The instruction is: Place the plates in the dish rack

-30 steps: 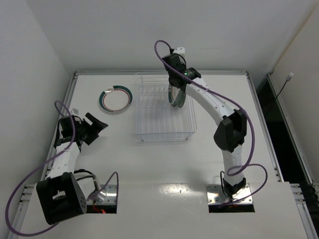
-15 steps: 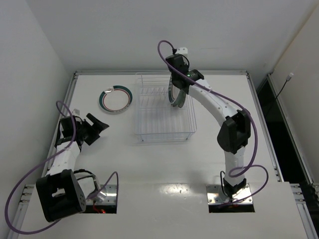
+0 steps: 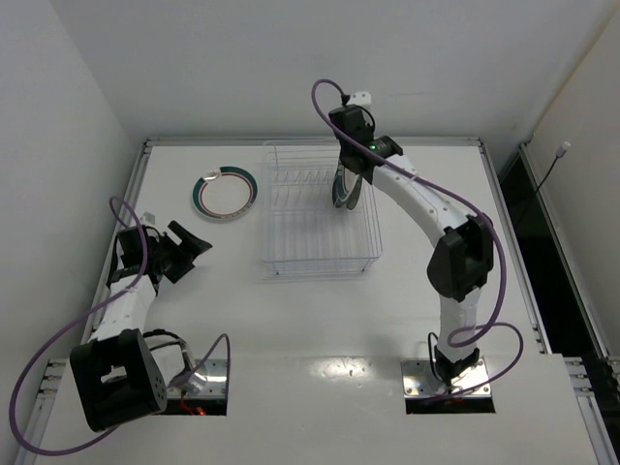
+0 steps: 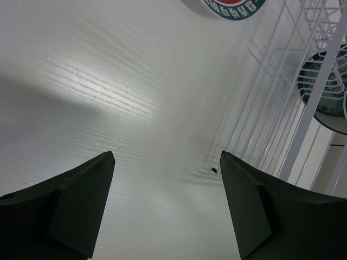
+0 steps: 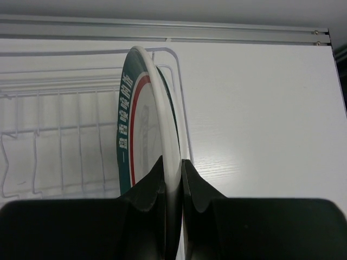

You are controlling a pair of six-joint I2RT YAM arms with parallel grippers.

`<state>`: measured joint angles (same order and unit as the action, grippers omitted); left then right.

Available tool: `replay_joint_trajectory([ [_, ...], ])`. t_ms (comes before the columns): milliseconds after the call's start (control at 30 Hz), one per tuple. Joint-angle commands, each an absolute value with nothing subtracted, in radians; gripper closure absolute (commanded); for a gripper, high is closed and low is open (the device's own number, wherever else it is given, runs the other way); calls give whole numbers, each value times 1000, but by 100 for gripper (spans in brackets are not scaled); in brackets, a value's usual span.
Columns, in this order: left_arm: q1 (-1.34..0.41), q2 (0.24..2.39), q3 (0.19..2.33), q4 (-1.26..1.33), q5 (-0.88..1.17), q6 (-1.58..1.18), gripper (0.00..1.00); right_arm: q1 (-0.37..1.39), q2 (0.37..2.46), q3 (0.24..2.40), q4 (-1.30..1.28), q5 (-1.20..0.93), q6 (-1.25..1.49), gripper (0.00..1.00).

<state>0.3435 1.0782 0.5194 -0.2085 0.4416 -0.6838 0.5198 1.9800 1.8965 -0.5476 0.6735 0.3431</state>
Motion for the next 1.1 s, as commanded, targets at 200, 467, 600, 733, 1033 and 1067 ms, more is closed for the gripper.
replay_joint_trajectory([
  [200, 356, 1077, 545, -202, 445, -667, 24, 531, 2066, 1867, -431, 629, 311, 100],
  [467, 356, 1068, 564, -202, 454, -721, 24, 531, 2123, 1910, -451, 585, 311, 98],
  [600, 356, 1068, 595, -202, 454, -741, 24, 531, 2123, 1910, -451, 555, 311, 80],
  [733, 356, 1087, 595, -166, 454, -784, 24, 531, 2088, 1919, -462, 520, 322, 68],
  [1033, 356, 1134, 571, -17, 511, -865, 24, 541, 1944, 1996, -496, 358, 376, 56],
  [1067, 356, 1143, 571, -6, 500, -856, 24, 541, 1886, 1977, -453, 332, 376, 54],
])
